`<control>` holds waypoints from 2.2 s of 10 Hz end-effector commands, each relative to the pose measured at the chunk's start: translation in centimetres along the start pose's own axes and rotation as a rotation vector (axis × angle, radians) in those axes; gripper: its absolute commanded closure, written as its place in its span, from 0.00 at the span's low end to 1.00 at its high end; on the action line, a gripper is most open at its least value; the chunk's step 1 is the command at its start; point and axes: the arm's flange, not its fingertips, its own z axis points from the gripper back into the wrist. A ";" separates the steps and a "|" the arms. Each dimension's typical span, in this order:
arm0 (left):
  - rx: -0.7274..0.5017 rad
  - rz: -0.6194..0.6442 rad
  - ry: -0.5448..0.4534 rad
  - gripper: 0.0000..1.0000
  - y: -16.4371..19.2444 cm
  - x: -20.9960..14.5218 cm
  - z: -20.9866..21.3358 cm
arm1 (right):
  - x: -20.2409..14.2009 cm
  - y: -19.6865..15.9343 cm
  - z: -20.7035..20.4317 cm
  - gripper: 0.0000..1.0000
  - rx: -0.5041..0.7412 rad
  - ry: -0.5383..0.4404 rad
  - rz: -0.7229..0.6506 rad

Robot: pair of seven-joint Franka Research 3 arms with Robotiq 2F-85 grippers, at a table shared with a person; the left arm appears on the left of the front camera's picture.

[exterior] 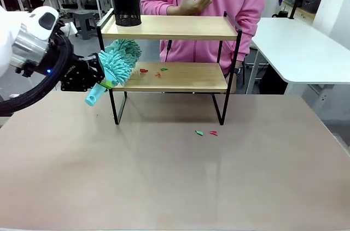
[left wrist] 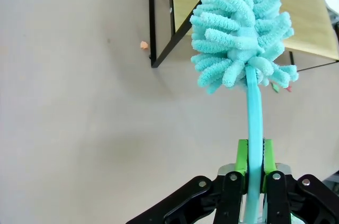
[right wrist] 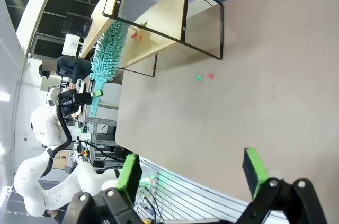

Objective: Clean the shelf.
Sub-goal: Clean the remaining tier of the Shelf with the Duster once objects are removed.

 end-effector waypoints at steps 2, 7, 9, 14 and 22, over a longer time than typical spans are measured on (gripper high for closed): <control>0.064 -0.010 0.004 0.88 -0.4 -0.7 -2.2 | 0.0 -0.1 -0.1 0.00 0.024 -0.011 0.025; 0.012 -0.089 0.077 0.88 -1.0 0.4 -4.4 | 0.0 -0.1 -0.1 0.00 0.024 -0.011 0.025; -0.003 -0.121 0.081 0.88 -1.8 0.7 -4.9 | 0.0 -0.1 -0.1 0.00 0.024 -0.011 0.025; 0.029 -0.120 0.091 0.88 -4.2 2.1 -7.7 | 0.0 -0.1 -0.1 0.00 0.024 -0.011 0.025; -0.095 -0.427 0.344 0.88 -5.9 1.1 -7.4 | 0.0 -0.1 -0.1 0.00 0.024 -0.011 0.025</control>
